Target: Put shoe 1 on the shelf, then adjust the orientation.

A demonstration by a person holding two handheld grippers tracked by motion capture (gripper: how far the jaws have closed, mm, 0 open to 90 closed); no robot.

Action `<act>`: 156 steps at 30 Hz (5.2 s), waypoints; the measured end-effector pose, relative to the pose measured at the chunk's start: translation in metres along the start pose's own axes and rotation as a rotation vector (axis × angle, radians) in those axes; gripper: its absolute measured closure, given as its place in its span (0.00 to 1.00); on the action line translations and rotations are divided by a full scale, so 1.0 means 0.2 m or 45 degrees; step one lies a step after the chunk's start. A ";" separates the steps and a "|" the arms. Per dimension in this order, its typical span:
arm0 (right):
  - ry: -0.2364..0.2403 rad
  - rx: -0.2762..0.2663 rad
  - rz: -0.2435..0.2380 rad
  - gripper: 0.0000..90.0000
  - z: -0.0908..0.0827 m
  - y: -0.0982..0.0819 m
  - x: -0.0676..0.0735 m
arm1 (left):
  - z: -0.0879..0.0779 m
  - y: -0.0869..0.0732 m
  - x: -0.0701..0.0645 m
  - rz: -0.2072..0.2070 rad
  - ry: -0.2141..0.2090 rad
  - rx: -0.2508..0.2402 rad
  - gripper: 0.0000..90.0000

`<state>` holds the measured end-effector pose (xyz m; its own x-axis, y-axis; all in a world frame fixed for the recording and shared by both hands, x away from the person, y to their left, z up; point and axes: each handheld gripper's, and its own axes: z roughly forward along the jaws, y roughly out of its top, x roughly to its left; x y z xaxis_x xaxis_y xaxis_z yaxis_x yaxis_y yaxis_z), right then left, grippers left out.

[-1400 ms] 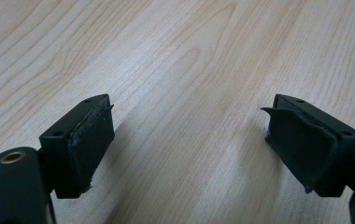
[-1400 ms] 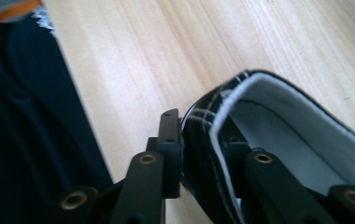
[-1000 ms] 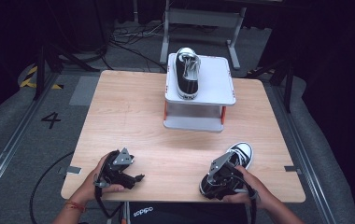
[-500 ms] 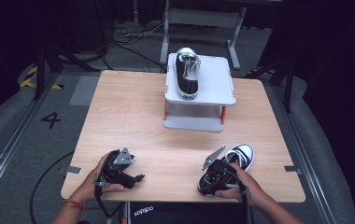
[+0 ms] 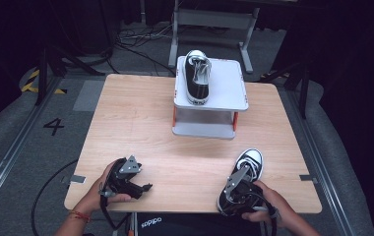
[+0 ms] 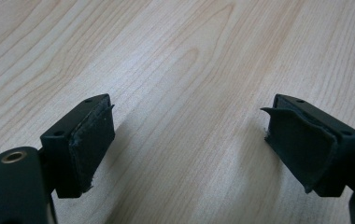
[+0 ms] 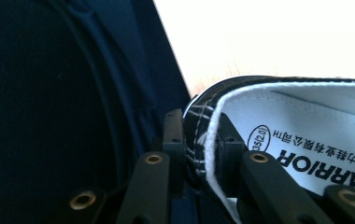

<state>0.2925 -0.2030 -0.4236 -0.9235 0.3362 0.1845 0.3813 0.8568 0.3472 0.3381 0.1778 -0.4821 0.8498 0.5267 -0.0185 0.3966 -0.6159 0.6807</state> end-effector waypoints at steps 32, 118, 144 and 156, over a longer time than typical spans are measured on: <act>-0.167 0.025 0.037 0.86 -0.25 -0.01 -0.09 | 0.01 0.00 0.00 0.005 -0.007 -0.005 0.17; -0.318 0.178 -0.608 0.83 -0.83 0.96 -0.86 | 0.00 0.00 -0.01 -0.028 0.029 -0.010 0.18; -0.454 -0.151 -0.483 0.43 -0.88 0.90 -0.83 | 0.00 -0.01 -0.01 -0.026 0.022 -0.010 0.19; -0.537 -0.396 -0.387 0.37 -0.92 0.71 -0.75 | -0.01 -0.01 -0.01 -0.027 0.026 -0.009 0.19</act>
<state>0.4920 -0.2036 -0.2327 -0.9056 0.2746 -0.3231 0.0334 0.8058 0.5912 0.3349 0.1778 -0.4821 0.8339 0.5516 -0.0178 0.4118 -0.6004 0.6855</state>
